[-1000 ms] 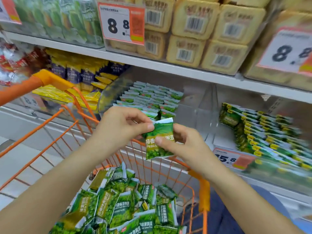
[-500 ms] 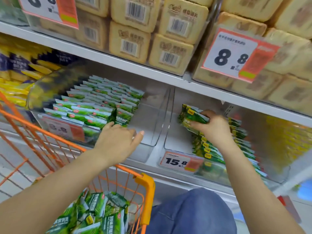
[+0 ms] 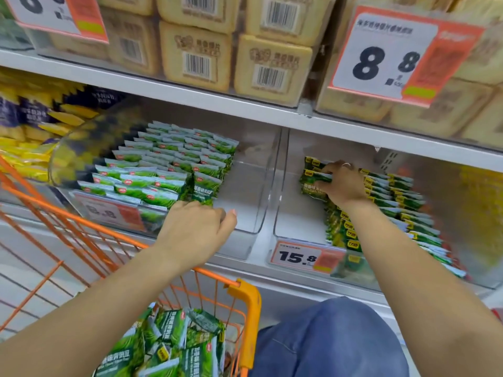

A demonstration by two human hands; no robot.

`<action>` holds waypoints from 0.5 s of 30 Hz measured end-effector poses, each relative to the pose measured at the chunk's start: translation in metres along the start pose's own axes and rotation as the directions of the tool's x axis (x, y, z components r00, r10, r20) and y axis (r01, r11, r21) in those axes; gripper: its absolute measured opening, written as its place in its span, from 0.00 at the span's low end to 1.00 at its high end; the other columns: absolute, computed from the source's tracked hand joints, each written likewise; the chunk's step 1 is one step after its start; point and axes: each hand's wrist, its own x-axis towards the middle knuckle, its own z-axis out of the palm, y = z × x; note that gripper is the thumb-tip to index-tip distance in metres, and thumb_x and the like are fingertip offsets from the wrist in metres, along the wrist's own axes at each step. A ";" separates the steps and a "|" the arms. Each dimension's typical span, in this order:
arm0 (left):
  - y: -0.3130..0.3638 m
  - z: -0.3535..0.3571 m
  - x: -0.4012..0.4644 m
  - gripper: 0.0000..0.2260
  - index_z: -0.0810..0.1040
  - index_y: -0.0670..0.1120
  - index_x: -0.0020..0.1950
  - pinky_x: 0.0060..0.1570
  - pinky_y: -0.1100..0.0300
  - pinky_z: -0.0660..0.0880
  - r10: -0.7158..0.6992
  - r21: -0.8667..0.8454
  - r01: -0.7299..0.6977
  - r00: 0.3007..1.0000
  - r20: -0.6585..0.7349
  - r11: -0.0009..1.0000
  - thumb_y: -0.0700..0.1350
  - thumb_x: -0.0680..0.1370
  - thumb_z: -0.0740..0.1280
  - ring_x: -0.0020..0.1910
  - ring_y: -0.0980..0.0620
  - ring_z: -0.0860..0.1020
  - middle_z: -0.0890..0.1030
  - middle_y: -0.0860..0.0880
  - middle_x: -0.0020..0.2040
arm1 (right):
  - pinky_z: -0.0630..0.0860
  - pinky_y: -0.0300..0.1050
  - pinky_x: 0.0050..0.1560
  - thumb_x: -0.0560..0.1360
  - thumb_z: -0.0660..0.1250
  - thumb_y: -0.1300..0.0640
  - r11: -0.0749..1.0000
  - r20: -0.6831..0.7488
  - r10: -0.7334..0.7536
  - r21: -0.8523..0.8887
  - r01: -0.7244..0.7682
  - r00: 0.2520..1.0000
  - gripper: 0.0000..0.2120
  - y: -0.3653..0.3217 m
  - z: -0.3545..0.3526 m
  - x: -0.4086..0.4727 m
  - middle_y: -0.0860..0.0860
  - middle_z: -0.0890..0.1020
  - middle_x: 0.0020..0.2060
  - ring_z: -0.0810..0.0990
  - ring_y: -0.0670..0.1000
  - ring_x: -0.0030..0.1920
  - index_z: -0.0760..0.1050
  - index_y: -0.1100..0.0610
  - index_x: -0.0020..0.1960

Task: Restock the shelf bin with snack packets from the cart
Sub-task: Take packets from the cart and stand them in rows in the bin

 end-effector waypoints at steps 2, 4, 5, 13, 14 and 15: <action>-0.001 0.001 0.000 0.22 0.61 0.51 0.33 0.42 0.56 0.61 0.014 0.017 -0.013 1.000 -0.024 1.000 0.57 0.80 0.37 0.35 0.46 0.65 0.66 0.51 0.30 | 0.67 0.55 0.64 0.74 0.68 0.52 0.994 0.024 0.006 -0.112 -0.003 1.000 0.17 0.001 0.002 0.001 0.57 0.76 0.62 0.70 0.60 0.65 0.76 0.54 0.62; -0.002 0.001 0.000 0.23 0.63 0.50 0.33 0.40 0.55 0.63 0.022 0.030 -0.021 0.999 -0.044 0.999 0.57 0.78 0.36 0.32 0.46 0.65 0.65 0.51 0.28 | 0.65 0.54 0.66 0.75 0.67 0.52 0.973 0.047 0.004 -0.231 0.007 0.999 0.19 -0.002 0.004 0.002 0.56 0.75 0.63 0.69 0.59 0.66 0.73 0.53 0.65; -0.003 0.003 -0.001 0.23 0.64 0.50 0.32 0.39 0.55 0.65 0.021 0.020 -0.020 0.998 -0.056 1.000 0.57 0.78 0.38 0.30 0.45 0.65 0.65 0.51 0.27 | 0.63 0.53 0.66 0.75 0.66 0.52 0.955 0.054 -0.007 -0.297 0.023 0.998 0.20 -0.004 0.005 0.003 0.56 0.74 0.63 0.69 0.59 0.66 0.72 0.53 0.66; -0.004 0.008 -0.001 0.23 0.63 0.50 0.30 0.40 0.53 0.72 -0.006 -0.050 0.001 0.995 -0.103 0.999 0.56 0.79 0.41 0.28 0.45 0.67 0.64 0.51 0.25 | 0.61 0.50 0.67 0.74 0.67 0.57 0.874 0.022 -0.132 -0.470 0.127 0.991 0.20 -0.007 0.014 0.004 0.55 0.77 0.59 0.73 0.57 0.63 0.72 0.56 0.64; -0.003 0.008 -0.001 0.22 0.63 0.49 0.30 0.40 0.53 0.72 -0.004 -0.053 -0.001 0.994 -0.105 0.999 0.56 0.79 0.42 0.27 0.45 0.67 0.64 0.51 0.24 | 0.62 0.50 0.66 0.74 0.67 0.57 0.878 0.000 -0.151 -0.460 0.134 0.989 0.19 -0.006 0.014 0.004 0.55 0.78 0.58 0.74 0.57 0.61 0.72 0.56 0.64; -0.004 0.009 -0.001 0.22 0.63 0.49 0.30 0.39 0.52 0.72 0.001 -0.049 -0.006 0.994 -0.108 0.999 0.55 0.80 0.42 0.27 0.45 0.67 0.64 0.51 0.24 | 0.62 0.49 0.66 0.74 0.67 0.57 0.883 -0.018 -0.159 -0.450 0.134 0.987 0.20 -0.005 0.014 0.004 0.55 0.78 0.58 0.75 0.58 0.61 0.72 0.57 0.65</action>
